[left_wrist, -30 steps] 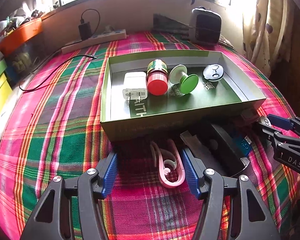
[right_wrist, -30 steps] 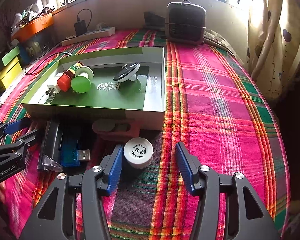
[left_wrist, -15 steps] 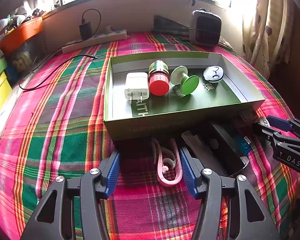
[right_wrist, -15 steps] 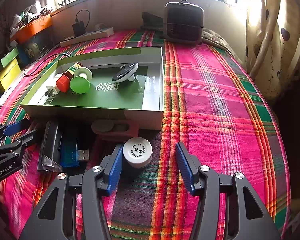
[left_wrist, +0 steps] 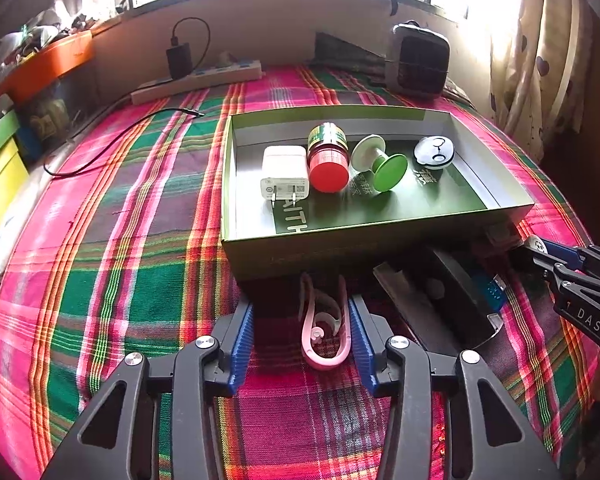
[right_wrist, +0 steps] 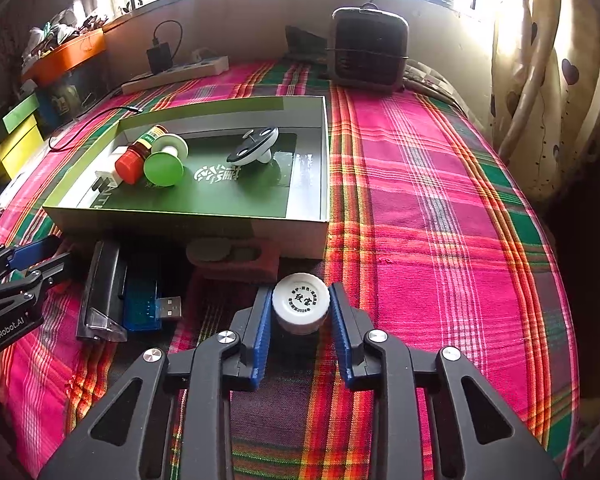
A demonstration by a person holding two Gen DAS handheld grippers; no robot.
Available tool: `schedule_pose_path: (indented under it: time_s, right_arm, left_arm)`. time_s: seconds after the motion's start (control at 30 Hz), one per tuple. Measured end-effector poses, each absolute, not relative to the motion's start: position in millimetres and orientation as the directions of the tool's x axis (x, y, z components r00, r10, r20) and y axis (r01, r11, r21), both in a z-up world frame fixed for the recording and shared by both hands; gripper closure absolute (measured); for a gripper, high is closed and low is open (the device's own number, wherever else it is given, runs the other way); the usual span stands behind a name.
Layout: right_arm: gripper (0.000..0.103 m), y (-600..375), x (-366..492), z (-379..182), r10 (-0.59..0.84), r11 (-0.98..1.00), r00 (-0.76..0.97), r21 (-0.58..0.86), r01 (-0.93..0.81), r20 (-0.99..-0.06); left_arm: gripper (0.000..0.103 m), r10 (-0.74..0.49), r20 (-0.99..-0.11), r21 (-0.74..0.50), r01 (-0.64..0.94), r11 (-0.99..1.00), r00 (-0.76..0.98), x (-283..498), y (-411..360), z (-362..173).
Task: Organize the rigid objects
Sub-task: 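Close right gripper on the white round jar while left gripper closes on the pink clip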
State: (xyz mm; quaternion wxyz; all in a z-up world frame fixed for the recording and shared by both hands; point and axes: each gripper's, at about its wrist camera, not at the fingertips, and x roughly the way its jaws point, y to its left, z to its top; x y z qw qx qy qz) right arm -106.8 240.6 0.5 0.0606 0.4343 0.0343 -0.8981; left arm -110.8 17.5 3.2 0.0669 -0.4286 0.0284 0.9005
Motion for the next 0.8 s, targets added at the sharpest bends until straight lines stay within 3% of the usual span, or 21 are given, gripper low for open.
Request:
schedule_pose_path:
  time_s: [0.17,0.3,0.8]
  right_arm:
    - [0.074,240.5,-106.6,0.5,-0.08,-0.99,-0.615,-0.007,0.138,-0.784]
    - [0.074,241.6,-106.6,0.6,-0.085,-0.991,-0.614,0.001,0.136,-0.784]
    - [0.074,244.8,-99.7,4.5,-0.1,-0.991,-0.63,0.017,0.136,-0.77]
  left_arm:
    - [0.069,0.09,-0.775,-0.004,-0.139,-0.99,-0.626,-111.1,14.6,3.4]
    - [0.081,0.088,-0.773,-0.015,-0.121,-0.993,-0.628,-111.5,8.8,3.6]
    - [0.081,0.104,-0.766,-0.032,-0.124,-0.992,-0.634,-106.1,2.2,6.3]
